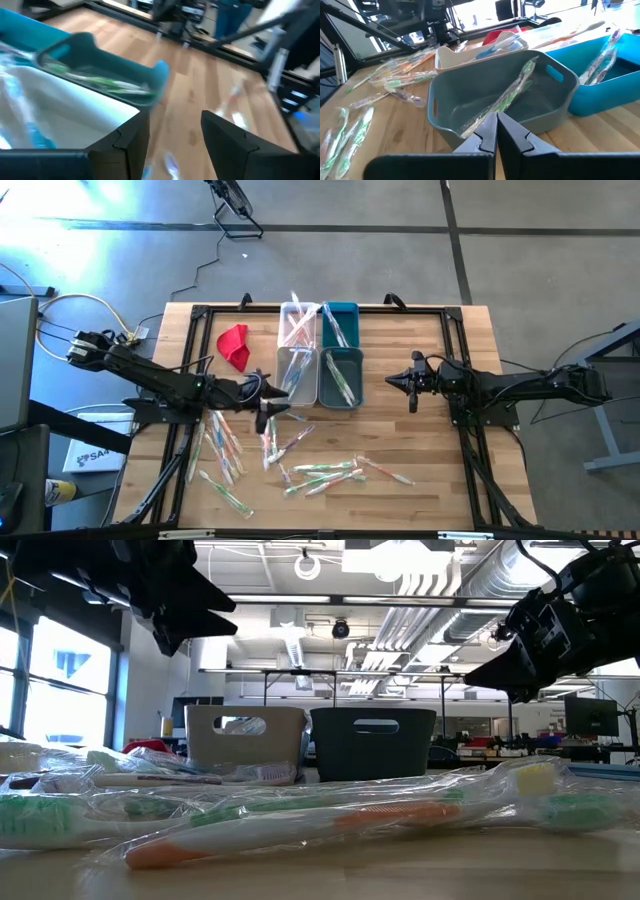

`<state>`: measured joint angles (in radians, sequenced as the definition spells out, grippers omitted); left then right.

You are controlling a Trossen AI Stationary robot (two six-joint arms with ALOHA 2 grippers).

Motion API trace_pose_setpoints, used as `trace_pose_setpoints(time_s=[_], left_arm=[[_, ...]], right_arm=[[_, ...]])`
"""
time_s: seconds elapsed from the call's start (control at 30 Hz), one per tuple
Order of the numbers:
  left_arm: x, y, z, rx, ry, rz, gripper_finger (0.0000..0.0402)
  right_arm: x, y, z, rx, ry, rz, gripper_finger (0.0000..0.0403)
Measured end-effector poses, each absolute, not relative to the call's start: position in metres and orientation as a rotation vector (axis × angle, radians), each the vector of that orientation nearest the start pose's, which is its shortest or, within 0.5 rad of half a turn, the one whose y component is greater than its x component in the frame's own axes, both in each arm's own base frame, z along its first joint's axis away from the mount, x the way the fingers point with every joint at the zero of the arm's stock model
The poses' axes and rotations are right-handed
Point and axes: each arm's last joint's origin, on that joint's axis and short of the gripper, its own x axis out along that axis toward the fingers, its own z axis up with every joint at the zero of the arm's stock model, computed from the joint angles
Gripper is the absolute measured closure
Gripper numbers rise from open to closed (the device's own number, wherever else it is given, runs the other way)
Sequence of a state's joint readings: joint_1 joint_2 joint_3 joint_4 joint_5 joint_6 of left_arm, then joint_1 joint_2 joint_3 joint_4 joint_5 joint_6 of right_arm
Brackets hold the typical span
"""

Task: Pick & Place Toothbrushes
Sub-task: Put the blue toothbrush into the gray bin

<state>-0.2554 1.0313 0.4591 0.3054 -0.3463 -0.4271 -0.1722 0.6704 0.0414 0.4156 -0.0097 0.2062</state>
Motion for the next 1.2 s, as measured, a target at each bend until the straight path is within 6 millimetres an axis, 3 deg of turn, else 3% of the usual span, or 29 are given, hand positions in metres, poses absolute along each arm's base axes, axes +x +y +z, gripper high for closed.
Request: trace_pose_setpoints(time_s=[0.23,1.0,1.2], left_arm=[[0.21,-0.0469,0.2224,-0.354,0.251,0.07,0.0226],[0.2115,-0.0473,0.2281,-0.453,0.193,0.064,0.0226],[0.2139,-0.0482,0.2205,-0.521,0.242,0.084,0.0226]], right_arm=[[0.139,-0.024,0.1514,0.224,0.195,-0.187,0.0399],[0.139,-0.0241,0.1513,0.223,0.195,-0.19,0.0399],[0.1389,-0.0241,0.1512,0.218,0.197,-0.19,0.0399]])
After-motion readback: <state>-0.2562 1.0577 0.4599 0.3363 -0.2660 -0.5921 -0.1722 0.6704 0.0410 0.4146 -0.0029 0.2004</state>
